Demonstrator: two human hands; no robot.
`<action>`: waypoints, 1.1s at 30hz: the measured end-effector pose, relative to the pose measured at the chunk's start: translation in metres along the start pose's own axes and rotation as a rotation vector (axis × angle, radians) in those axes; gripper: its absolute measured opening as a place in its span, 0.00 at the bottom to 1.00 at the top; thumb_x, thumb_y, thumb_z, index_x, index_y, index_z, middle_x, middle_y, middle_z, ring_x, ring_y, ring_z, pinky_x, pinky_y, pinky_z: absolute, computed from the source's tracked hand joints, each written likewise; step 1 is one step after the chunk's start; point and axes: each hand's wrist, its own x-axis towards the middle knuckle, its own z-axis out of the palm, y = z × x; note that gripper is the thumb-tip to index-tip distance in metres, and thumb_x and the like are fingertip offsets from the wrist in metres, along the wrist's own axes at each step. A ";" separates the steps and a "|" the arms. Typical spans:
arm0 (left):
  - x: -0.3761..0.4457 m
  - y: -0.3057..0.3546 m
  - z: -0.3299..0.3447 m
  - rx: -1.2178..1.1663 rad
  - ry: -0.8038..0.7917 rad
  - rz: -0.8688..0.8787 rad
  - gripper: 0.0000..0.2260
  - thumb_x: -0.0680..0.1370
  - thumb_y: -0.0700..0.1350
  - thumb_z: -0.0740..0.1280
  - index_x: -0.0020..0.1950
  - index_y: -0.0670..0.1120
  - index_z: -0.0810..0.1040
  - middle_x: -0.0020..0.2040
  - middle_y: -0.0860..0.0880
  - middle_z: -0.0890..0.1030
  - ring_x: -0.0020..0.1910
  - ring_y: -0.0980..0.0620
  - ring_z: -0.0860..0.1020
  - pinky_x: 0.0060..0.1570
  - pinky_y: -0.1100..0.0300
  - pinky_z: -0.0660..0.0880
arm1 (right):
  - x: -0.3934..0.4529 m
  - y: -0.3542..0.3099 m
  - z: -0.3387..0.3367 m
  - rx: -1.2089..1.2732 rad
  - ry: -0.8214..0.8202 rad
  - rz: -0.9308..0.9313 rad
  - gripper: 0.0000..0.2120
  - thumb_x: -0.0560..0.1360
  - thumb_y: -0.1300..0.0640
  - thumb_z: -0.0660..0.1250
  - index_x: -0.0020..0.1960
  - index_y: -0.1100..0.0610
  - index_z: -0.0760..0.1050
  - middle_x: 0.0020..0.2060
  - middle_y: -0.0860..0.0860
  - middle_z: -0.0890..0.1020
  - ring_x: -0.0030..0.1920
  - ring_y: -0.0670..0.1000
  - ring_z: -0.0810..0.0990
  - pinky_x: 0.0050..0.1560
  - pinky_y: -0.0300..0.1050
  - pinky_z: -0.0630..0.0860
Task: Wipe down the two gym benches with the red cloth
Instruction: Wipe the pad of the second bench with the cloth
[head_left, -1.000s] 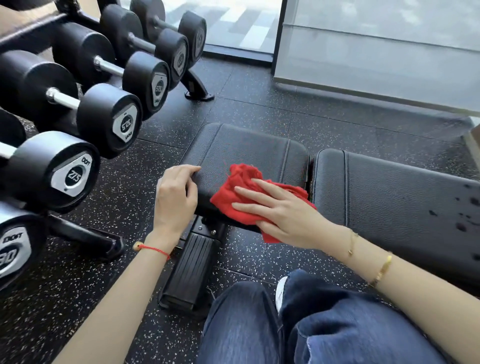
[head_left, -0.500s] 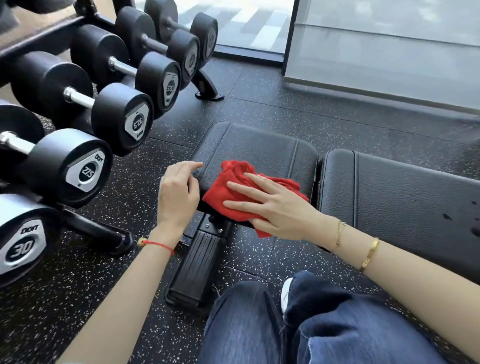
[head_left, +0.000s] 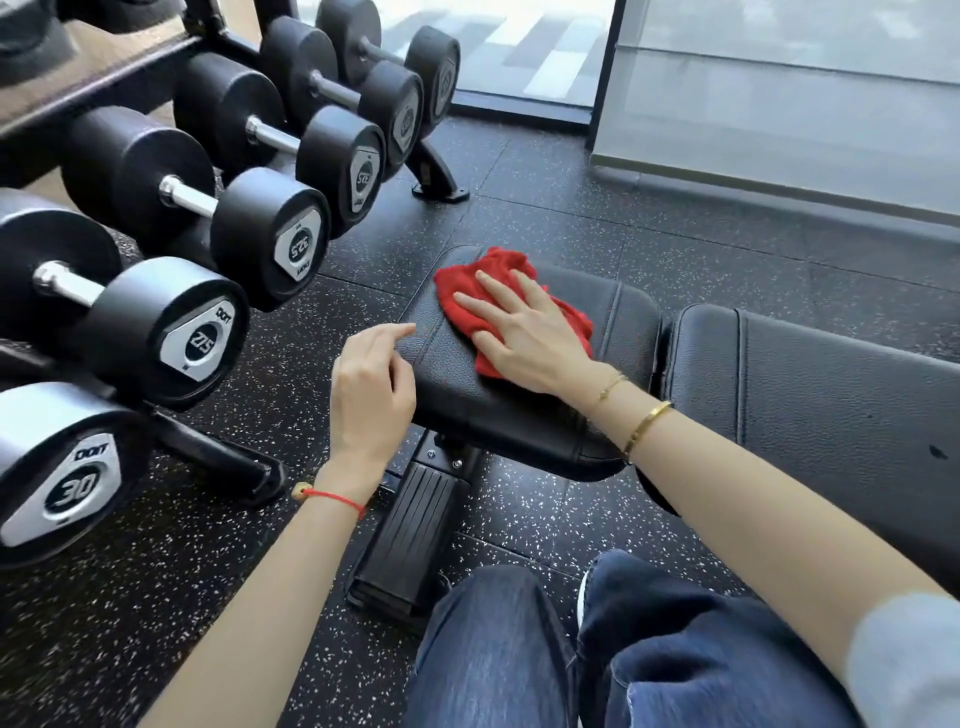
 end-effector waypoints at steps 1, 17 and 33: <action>0.000 -0.001 0.000 -0.003 0.009 -0.012 0.17 0.77 0.32 0.60 0.63 0.41 0.79 0.60 0.44 0.81 0.61 0.44 0.76 0.65 0.45 0.72 | -0.004 -0.008 0.001 0.017 0.006 -0.042 0.24 0.80 0.46 0.55 0.76 0.42 0.60 0.78 0.50 0.57 0.78 0.59 0.52 0.78 0.53 0.44; 0.016 0.019 0.023 0.009 -0.103 0.092 0.13 0.78 0.38 0.65 0.61 0.44 0.80 0.61 0.47 0.81 0.62 0.45 0.76 0.65 0.47 0.71 | -0.009 0.030 -0.005 -0.008 0.011 0.161 0.28 0.77 0.37 0.56 0.76 0.39 0.58 0.78 0.49 0.57 0.77 0.62 0.53 0.78 0.55 0.45; 0.019 0.043 0.057 0.042 -0.092 0.064 0.11 0.76 0.40 0.66 0.57 0.47 0.82 0.59 0.50 0.81 0.62 0.46 0.76 0.67 0.46 0.67 | -0.025 0.057 -0.011 0.047 0.080 0.292 0.24 0.79 0.47 0.58 0.75 0.44 0.64 0.77 0.47 0.60 0.75 0.61 0.58 0.76 0.54 0.52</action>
